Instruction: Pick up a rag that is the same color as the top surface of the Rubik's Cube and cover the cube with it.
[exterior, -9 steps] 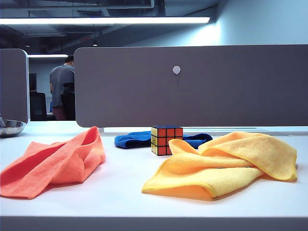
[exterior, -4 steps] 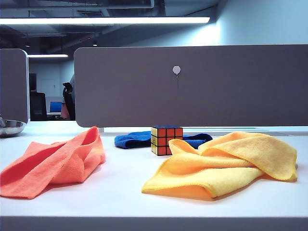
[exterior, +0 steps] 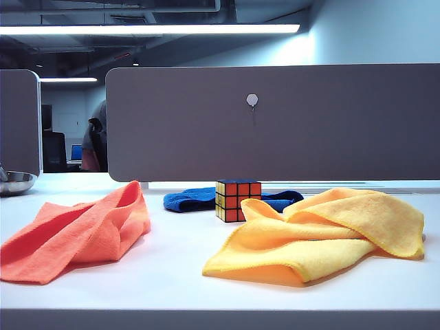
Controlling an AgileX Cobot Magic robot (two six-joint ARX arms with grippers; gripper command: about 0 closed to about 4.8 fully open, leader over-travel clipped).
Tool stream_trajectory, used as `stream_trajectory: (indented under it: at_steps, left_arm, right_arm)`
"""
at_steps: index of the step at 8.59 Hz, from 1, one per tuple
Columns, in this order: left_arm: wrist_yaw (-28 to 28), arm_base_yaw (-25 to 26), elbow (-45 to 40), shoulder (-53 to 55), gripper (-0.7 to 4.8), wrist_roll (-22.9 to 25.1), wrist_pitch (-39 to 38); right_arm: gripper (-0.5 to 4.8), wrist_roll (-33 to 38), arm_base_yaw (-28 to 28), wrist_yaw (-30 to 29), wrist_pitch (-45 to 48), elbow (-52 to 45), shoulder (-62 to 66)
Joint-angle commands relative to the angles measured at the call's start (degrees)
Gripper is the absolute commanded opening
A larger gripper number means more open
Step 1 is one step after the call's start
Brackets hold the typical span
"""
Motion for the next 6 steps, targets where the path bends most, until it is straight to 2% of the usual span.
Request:
stream_trajectory:
  at_steps: [1, 2, 3, 4, 6]
  left_arm:
    - [0.7, -0.1, 0.2, 0.0, -0.05, 0.0, 0.8]
    - [5.0, -0.1, 0.2, 0.0, -0.05, 0.0, 1.4]
    - [9.1, -0.1, 0.3, 0.0, -0.06, 0.1, 4.9]
    - [11.0, -0.1, 0.3, 0.0, -0.06, 0.0, 8.2]
    - [12.4, -0.1, 0.4, 0.0, -0.06, 0.0, 9.4]
  right_arm:
    - [-0.01, -0.1, 0.0, -0.1, 1.5, -0.2, -0.1]
    - [-0.01, -0.2, 0.0, -0.3, 3.5, -0.1, -0.1]
    - [-0.01, -2.1, 0.0, -0.3, 1.0, 4.4, -0.1]
    - [-0.01, -5.5, 0.0, -0.3, -4.1, 9.3, -0.1]
    - [-0.01, -6.5, 0.0, -0.3, -7.8, 13.3, 0.1]
